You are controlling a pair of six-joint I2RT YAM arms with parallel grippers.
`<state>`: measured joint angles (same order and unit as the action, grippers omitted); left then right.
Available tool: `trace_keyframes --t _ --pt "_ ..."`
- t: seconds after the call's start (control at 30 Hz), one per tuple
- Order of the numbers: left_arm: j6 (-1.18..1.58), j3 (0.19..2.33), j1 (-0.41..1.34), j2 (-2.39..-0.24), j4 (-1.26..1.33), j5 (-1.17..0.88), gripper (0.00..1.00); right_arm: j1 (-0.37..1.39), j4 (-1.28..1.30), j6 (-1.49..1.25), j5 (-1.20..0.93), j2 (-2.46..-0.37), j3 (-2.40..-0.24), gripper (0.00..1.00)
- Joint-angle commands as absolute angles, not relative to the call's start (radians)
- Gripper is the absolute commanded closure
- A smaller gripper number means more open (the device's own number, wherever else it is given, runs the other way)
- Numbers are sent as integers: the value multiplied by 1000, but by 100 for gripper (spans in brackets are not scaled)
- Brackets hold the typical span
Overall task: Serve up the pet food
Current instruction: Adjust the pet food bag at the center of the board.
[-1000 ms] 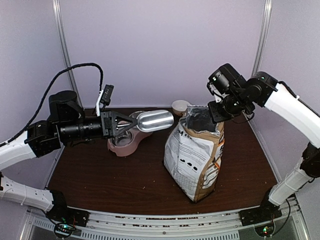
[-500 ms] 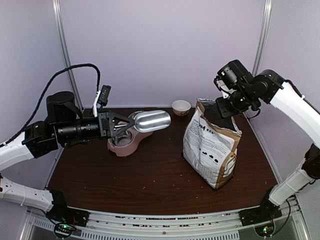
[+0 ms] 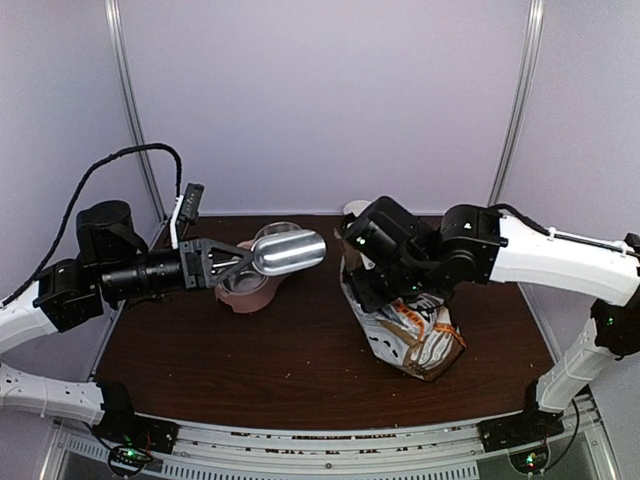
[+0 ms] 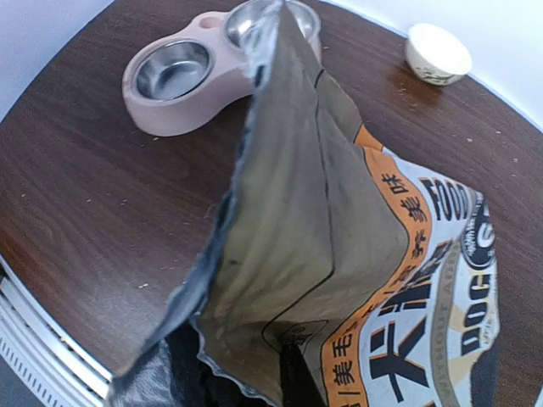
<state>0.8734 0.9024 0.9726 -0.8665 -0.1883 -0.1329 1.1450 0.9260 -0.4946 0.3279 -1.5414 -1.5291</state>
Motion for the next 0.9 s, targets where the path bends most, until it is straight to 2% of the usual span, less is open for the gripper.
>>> trace_keyframes --t 0.0,0.2,0.4,0.87 --pt "859 894 977 -838 -153 -117 100 1229 804 -603 252 -1624 -1514 100" --pt "850 886 977 -834 -163 -117 100 1294 664 -642 149 -1707 -1503 100" --pt "856 874 977 -809 -181 -95 100 1311 657 -655 154 -1753 -1516 100" --pt "832 841 977 -773 -187 -93 100 1283 704 -675 336 -1602 -1421 100"
